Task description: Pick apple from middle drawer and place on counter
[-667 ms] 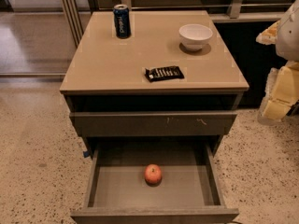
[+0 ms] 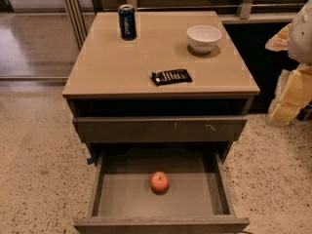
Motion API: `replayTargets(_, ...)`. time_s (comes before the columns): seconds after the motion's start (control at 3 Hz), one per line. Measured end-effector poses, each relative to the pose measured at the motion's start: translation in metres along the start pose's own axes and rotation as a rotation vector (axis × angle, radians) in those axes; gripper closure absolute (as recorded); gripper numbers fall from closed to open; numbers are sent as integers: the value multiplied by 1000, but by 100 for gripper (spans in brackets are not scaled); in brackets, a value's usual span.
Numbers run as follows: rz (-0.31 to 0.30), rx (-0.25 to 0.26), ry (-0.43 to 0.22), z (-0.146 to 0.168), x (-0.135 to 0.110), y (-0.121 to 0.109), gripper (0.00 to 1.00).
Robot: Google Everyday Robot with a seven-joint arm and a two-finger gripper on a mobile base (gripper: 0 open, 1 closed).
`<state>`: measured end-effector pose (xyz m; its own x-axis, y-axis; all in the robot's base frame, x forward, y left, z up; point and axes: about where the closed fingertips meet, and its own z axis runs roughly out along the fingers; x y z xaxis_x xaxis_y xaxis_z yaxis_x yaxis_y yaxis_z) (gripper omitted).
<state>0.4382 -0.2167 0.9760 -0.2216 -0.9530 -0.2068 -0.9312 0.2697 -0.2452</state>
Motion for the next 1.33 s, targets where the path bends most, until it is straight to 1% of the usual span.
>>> replayTargets(0.33, 25, -9, -45, 29, 1, 2, 37)
replayTargets(0.67, 55, -64, -121, 105, -2, 16, 60)
replayTargets(1.0, 98, -128, -203, 190, -4, 30, 83)
replayTargets(1.33, 117, -97, -230, 210, -7, 20, 100)
